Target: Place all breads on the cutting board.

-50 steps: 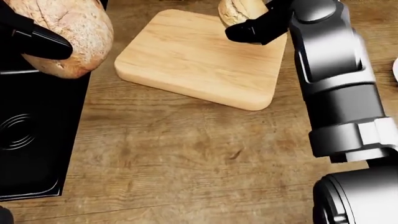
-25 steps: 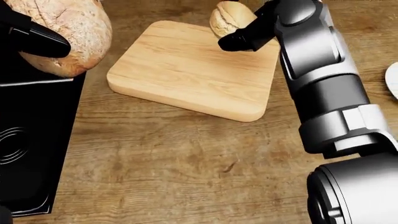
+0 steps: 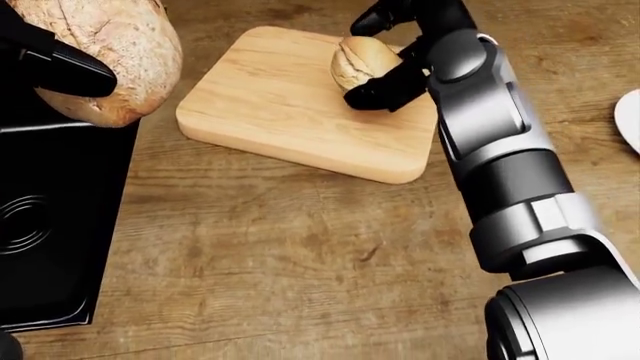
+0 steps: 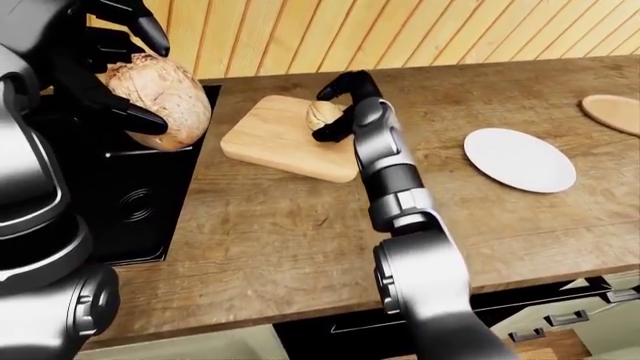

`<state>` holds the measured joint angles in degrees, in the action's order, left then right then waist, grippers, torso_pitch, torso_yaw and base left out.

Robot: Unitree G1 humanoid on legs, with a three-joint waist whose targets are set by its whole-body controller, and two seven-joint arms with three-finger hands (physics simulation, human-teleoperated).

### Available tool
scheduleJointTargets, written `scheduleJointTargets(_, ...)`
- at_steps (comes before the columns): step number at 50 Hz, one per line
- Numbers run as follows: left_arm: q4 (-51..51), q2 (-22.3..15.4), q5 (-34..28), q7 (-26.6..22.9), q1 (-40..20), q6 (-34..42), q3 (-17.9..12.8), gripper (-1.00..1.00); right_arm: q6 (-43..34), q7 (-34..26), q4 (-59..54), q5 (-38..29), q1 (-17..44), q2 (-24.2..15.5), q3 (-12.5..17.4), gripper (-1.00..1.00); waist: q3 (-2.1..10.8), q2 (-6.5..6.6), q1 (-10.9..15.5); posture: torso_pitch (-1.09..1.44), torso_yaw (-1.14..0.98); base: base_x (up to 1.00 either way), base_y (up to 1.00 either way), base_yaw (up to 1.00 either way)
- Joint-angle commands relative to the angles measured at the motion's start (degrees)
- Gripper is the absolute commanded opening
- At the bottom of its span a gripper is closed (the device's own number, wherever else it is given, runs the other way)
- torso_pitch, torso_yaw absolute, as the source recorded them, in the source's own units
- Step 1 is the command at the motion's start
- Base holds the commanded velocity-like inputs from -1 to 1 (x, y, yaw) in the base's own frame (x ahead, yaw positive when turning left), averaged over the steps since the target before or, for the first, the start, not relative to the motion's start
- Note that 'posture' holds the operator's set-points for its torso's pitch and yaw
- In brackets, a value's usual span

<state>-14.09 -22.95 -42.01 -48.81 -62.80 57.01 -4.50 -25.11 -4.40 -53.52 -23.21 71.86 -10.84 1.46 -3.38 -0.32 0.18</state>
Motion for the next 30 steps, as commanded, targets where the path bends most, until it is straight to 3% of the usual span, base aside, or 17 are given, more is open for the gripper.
scheduleJointTargets(1, -1.25, -0.58, -0.51, 0.62, -1.86, -1.08, -0.61, -1.00, 1.65, 0.50, 2.35, -0.75, 2.21, -0.63, 0.22, -0.13, 1.94, 0.17, 0.00, 0.00, 0.00, 0.00, 0.00, 0.00)
scheduleJointTargets(6, -0.86, -0.39, -0.34, 0.77, -2.08, -1.37, -0.69, -1.00, 2.01, 0.07, 2.11, -1.51, 1.66, -0.61, 0.10, 0.06, 2.01, 0.17, 0.02, 0.00, 0.00, 0.00, 0.00, 0.00)
scheduleJointTargets(16, -0.71, -0.44, -0.88, 0.04, -3.55, -0.73, -0.16, -1.00, 0.77, -1.34, 4.42, -2.70, 0.81, -1.20, 0.28, 0.76, 2.09, 0.08, 0.11, 0.00, 0.00, 0.00, 0.00, 0.00)
scheduleJointTargets(22, 2.70, 0.57, -0.40, 1.35, -5.99, -1.93, 0.02, -1.00, -1.50, -3.23, 8.94, -3.26, -0.19, -2.01, 0.55, 0.84, 2.11, -0.09, 0.21, 0.00, 0.00, 0.00, 0.00, 0.00)
scheduleJointTargets(26, 8.60, 2.57, 1.13, 5.08, -8.41, -4.59, 0.37, -1.00, -4.45, -5.45, 15.86, -3.71, -2.79, -2.75, 0.93, 1.00, 2.08, -0.33, 0.39, 0.00, 0.00, 0.00, 0.00, 0.00)
scheduleJointTargets(30, 14.71, 4.56, 2.71, 8.77, -10.87, -7.12, 1.06, -1.00, -8.44, -8.38, 25.09, -4.03, -5.99, -4.13, 1.74, 1.00, 2.16, -0.65, 0.53, 0.00, 0.00, 0.00, 0.00, 0.00)
